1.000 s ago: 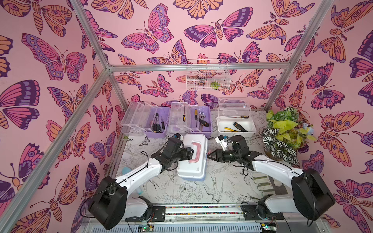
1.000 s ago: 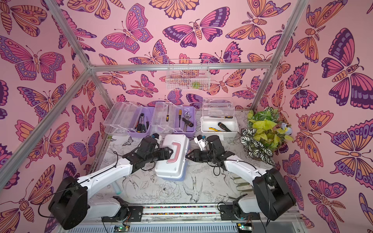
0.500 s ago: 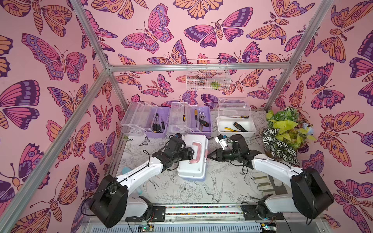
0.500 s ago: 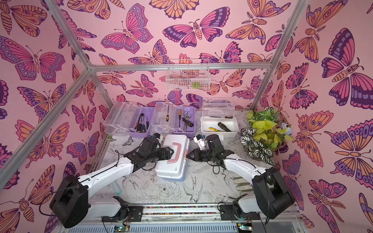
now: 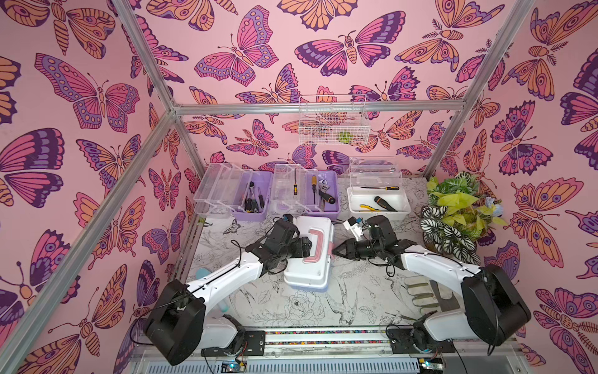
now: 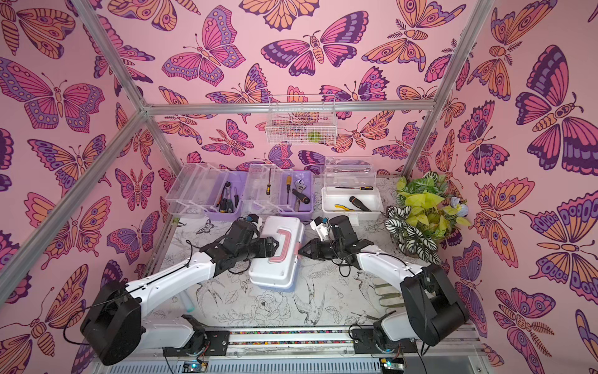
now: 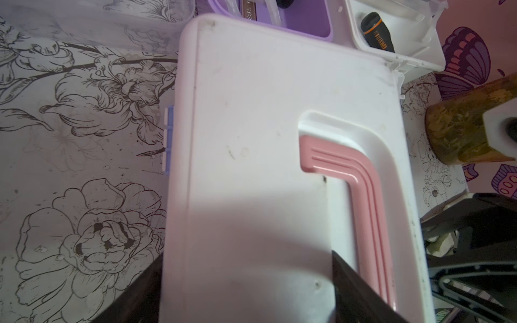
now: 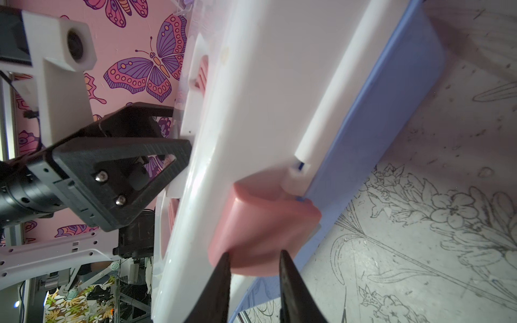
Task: Close toolboxes
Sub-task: Fasten the toolbox latch on the toolbox.
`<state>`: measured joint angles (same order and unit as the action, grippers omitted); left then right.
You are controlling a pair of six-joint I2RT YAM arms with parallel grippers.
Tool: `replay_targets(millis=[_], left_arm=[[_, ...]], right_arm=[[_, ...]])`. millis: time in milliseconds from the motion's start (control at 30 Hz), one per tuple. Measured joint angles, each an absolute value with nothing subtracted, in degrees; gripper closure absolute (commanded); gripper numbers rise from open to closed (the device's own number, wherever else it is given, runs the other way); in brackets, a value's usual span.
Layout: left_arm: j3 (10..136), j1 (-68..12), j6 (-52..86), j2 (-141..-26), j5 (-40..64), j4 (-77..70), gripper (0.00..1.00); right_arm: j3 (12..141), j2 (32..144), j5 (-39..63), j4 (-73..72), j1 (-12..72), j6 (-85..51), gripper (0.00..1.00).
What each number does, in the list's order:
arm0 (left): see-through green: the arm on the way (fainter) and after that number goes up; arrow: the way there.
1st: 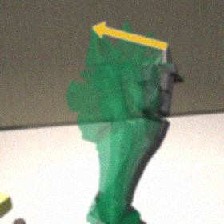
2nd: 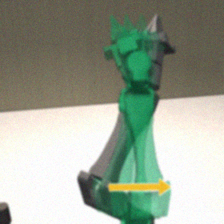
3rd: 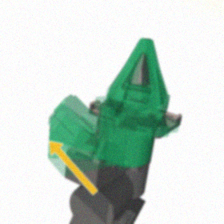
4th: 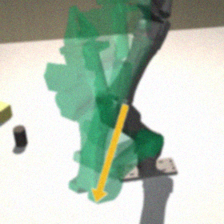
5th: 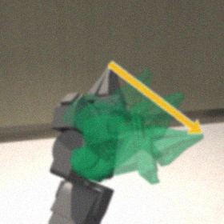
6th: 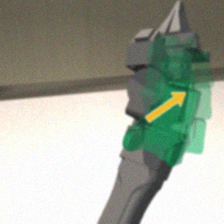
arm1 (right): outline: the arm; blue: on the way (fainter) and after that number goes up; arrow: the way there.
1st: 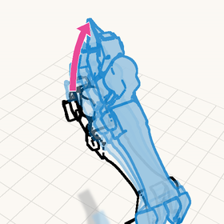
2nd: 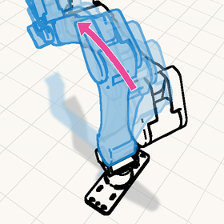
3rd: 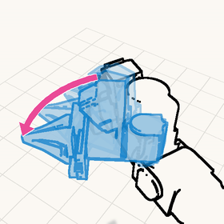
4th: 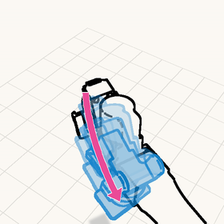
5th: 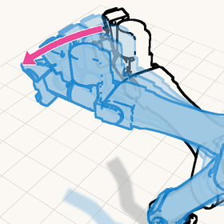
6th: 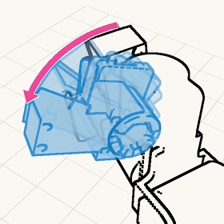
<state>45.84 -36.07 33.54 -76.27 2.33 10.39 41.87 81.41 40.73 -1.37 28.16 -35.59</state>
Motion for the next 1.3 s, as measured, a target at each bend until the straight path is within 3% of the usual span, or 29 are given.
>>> replay_targets(millis=[100,233,600,1300], left_arm=[[46.0,-36.3,33.6,-76.3,2.0,10.5,0.44],[46.1,-36.7,33.5,-76.5,1.4,10.6,0.31],[46.8,-37.5,33.4,-77.1,0.7,11.1,0.14],[46.9,-38.1,33.4,-78.1,1.2,11.7,0.10]], right_arm=[[41.9,81.5,40.4,-1.3,28.2,-35.7,0.66],[41.9,81.6,40.2,-1.3,28.2,-36.0,0.65],[41.9,81.9,39.9,-1.9,28.3,-36.2,0.63],[41.9,83.9,38.0,-0.3,28.4,-36.0,0.67]])
